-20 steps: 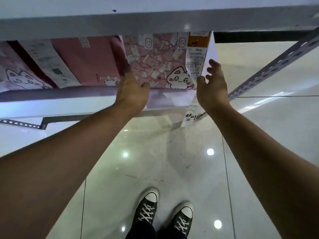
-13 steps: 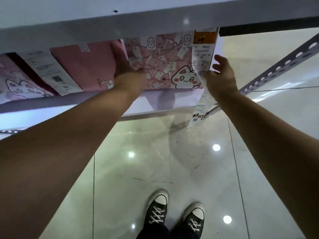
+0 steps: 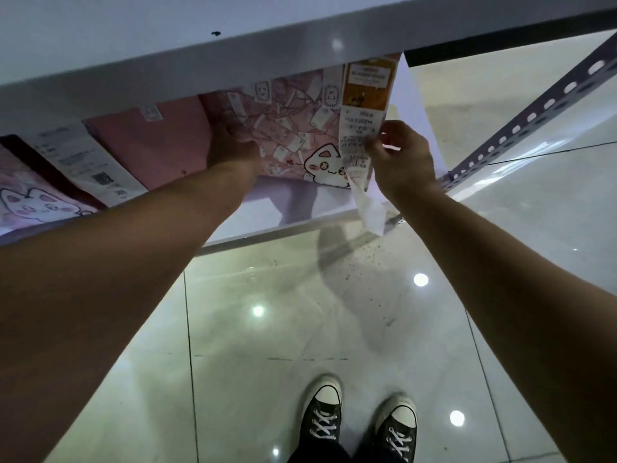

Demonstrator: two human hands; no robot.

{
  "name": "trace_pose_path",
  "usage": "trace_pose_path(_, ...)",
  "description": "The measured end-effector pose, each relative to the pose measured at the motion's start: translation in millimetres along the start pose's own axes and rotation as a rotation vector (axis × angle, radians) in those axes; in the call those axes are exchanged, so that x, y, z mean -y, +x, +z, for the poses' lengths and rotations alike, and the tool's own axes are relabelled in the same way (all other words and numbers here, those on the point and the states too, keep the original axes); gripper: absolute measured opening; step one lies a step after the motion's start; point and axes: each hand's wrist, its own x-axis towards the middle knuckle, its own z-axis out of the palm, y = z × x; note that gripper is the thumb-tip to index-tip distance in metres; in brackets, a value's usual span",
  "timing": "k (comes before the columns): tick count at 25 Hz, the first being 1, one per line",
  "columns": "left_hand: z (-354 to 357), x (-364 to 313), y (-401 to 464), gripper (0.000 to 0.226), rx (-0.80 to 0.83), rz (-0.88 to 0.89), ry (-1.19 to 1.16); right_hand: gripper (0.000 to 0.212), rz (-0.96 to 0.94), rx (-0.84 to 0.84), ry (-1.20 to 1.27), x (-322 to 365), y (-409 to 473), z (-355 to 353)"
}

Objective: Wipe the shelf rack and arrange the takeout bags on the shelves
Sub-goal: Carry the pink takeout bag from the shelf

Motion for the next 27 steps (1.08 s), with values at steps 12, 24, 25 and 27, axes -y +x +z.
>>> trace_pose_path(12, 14, 24, -24, 0.040, -0.027, 0.222, -0.038, 0.033, 0.208, -0.188, 0.089, -14, -18, -13)
trace_pose_path(24, -4, 32, -161, 0.038, -0.007, 0.057, -0.224, 0.020, 0.407, -0.265, 0.313, -11, -134, -70)
trace_pose_path(25, -7, 29, -180, 0.038, 0.018, 0.043, -0.220, 0.022, 0.410, -0.263, 0.313, -10, -149, -82)
trace_pose_path(27, -11, 26, -218, 0.035, 0.061, 0.034, -0.205, 0.028, 0.408, -0.261, 0.303, -8, -177, -109)
